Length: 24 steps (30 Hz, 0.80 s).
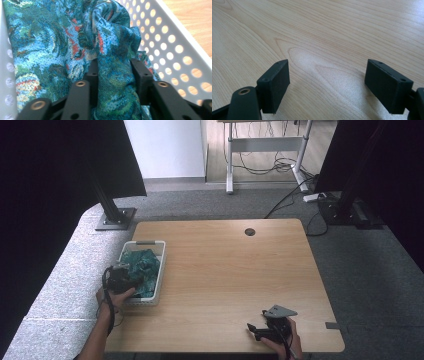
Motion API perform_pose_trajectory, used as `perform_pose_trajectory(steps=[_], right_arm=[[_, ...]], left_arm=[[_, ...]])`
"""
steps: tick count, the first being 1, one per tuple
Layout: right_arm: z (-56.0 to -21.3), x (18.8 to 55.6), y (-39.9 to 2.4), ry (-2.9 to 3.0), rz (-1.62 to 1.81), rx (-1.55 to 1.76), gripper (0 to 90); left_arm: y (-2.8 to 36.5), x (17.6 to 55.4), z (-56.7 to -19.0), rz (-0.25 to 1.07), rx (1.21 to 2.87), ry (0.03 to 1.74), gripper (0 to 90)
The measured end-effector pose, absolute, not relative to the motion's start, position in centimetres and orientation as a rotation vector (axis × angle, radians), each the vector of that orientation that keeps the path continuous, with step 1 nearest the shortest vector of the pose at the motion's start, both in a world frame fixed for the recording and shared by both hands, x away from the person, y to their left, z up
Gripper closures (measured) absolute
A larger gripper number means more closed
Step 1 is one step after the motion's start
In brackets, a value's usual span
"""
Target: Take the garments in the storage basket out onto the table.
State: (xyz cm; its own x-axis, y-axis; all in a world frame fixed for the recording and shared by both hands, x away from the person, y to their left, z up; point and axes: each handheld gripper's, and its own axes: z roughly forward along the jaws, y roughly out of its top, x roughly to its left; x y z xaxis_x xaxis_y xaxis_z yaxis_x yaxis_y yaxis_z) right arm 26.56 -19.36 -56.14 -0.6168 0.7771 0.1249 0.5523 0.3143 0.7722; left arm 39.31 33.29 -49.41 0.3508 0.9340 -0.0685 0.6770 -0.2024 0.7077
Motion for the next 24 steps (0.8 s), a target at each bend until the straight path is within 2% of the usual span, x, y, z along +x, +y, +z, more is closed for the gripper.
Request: perform_pose_trajectory(steps=[2, 8, 24], right_arm=[[-56.1, 26.6, -19.4, 2.313, 1.194, 1.204, 19.8], [-56.1, 26.5, -19.4, 2.313, 1.192, 1.203, 19.8], [-56.1, 26.5, -19.3, 2.312, 1.191, 1.202, 19.8]], left_arm=[[33.4, 39.1, -49.3, 0.502, 1.946, 1.394, 70.7], [33.4, 38.7, -48.8, 0.497, 1.937, 1.366, 75.4], [33.0, 37.4, -47.9, 0.454, 1.901, 1.299, 77.7]])
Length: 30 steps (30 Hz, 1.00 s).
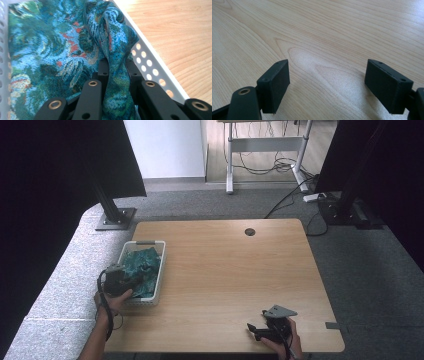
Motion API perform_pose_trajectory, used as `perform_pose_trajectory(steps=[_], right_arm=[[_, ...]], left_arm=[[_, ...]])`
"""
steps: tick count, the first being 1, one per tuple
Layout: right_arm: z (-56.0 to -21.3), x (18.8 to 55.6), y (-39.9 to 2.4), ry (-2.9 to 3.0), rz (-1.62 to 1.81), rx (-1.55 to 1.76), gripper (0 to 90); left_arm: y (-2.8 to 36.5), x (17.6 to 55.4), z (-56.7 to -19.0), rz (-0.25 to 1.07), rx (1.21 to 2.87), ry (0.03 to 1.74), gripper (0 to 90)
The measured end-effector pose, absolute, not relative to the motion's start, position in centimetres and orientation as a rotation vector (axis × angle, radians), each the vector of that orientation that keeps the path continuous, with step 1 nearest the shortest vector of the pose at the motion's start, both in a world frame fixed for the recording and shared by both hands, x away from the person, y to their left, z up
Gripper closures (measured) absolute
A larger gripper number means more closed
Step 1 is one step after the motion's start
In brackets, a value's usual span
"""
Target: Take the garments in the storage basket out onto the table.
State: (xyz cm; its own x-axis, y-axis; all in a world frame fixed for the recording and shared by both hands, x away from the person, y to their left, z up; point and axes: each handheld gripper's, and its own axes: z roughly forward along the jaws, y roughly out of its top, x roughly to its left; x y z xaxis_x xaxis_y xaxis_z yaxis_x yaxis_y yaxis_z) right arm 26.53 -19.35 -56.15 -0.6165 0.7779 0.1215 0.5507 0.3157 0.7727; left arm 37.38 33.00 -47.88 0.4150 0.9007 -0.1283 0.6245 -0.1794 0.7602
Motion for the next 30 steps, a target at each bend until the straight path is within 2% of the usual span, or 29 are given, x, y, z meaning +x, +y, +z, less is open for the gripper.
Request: perform_pose_trajectory(steps=[30], right_arm=[[-56.2, 26.5, -19.3, 2.311, 1.190, 1.201, 19.8]], left_arm=[[31.1, 35.5, -45.4, 0.452, 1.865, 1.156, 79.6]])
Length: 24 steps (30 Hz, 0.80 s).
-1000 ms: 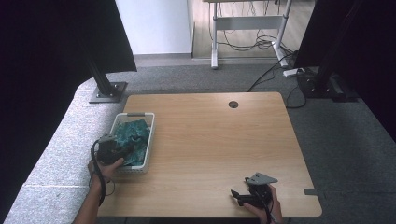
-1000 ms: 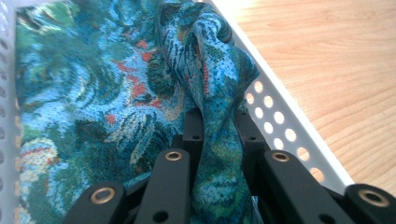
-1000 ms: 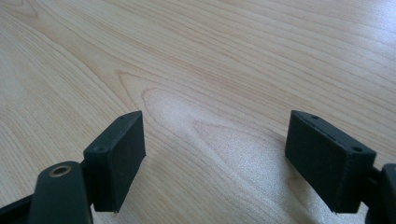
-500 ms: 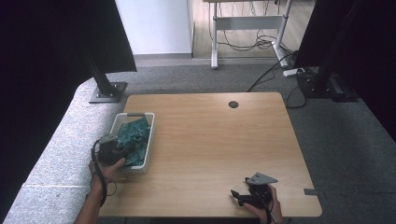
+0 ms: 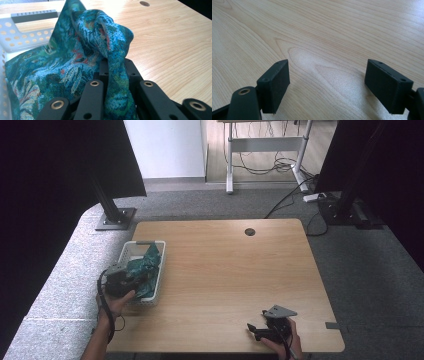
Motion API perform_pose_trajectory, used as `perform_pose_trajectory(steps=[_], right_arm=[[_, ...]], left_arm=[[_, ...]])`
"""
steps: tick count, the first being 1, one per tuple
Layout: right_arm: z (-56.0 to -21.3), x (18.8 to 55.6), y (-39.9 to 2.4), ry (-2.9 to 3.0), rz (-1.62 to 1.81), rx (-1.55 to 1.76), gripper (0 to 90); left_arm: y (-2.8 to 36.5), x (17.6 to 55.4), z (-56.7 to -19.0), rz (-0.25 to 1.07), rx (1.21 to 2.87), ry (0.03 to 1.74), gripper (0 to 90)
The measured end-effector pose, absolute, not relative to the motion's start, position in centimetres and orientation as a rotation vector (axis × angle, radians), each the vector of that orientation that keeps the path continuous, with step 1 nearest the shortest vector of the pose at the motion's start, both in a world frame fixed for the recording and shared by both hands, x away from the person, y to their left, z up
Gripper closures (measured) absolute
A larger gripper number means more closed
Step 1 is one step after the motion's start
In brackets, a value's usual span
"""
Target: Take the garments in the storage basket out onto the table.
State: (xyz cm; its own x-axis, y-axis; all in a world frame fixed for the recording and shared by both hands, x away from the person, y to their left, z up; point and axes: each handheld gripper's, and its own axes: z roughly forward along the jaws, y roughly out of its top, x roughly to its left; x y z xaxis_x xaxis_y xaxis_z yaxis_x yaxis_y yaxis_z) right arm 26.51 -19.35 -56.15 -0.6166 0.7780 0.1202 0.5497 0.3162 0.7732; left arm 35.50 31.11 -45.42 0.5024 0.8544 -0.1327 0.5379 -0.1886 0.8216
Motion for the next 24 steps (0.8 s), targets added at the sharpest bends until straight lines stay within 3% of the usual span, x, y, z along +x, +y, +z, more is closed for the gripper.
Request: perform_pose_trajectory(steps=[24], right_arm=[[-56.2, 26.5, -19.4, 2.314, 1.197, 1.200, 19.8]], left_arm=[[28.1, 34.7, -43.5, 0.449, 1.844, 1.067, 80.0]])
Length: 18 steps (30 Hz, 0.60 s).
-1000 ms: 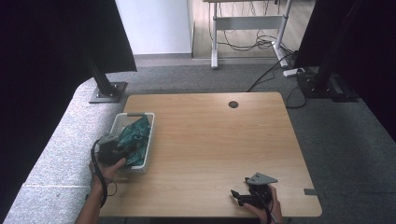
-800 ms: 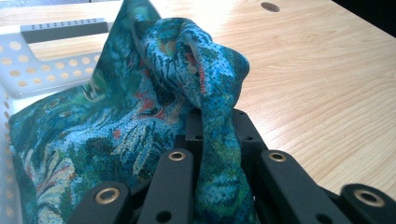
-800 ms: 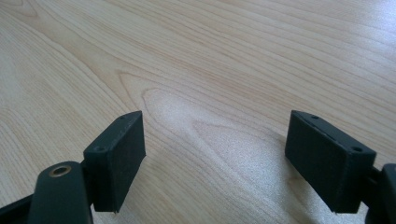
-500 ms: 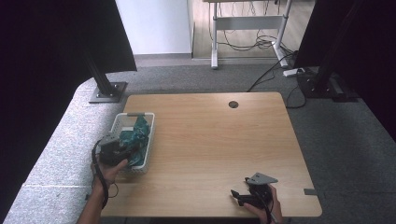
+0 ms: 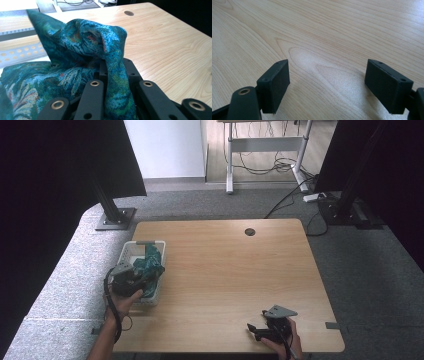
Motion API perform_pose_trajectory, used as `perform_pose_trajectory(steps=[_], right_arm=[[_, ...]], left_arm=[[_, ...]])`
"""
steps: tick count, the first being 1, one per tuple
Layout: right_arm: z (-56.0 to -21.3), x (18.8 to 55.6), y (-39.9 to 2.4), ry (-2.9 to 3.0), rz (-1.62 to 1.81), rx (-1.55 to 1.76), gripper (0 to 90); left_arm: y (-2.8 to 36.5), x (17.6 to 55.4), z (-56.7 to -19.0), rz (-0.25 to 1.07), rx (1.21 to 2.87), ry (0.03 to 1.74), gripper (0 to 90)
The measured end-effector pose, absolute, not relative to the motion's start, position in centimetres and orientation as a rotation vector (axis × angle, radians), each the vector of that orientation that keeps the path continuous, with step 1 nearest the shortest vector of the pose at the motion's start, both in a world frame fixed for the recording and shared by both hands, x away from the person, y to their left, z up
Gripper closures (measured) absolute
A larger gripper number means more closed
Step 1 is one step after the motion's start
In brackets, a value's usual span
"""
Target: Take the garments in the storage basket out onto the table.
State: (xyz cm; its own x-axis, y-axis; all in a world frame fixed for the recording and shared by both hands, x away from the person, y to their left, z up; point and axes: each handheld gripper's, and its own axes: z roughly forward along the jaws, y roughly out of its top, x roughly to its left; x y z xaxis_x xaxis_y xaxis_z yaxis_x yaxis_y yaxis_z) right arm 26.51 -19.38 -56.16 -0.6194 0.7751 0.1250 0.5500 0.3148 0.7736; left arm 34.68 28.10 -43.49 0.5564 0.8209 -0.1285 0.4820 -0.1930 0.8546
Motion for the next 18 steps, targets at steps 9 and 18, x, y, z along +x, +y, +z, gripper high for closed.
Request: perform_pose_trajectory(steps=[9, 18], right_arm=[[-56.2, 26.5, -19.4, 2.315, 1.197, 1.199, 19.8], [-56.2, 26.5, -19.4, 2.315, 1.197, 1.196, 19.8]], left_arm=[[26.8, 34.7, -43.4, 0.424, 1.847, 1.036, 80.0], [25.9, 34.6, -43.4, 0.402, 1.843, 1.009, 80.1]])
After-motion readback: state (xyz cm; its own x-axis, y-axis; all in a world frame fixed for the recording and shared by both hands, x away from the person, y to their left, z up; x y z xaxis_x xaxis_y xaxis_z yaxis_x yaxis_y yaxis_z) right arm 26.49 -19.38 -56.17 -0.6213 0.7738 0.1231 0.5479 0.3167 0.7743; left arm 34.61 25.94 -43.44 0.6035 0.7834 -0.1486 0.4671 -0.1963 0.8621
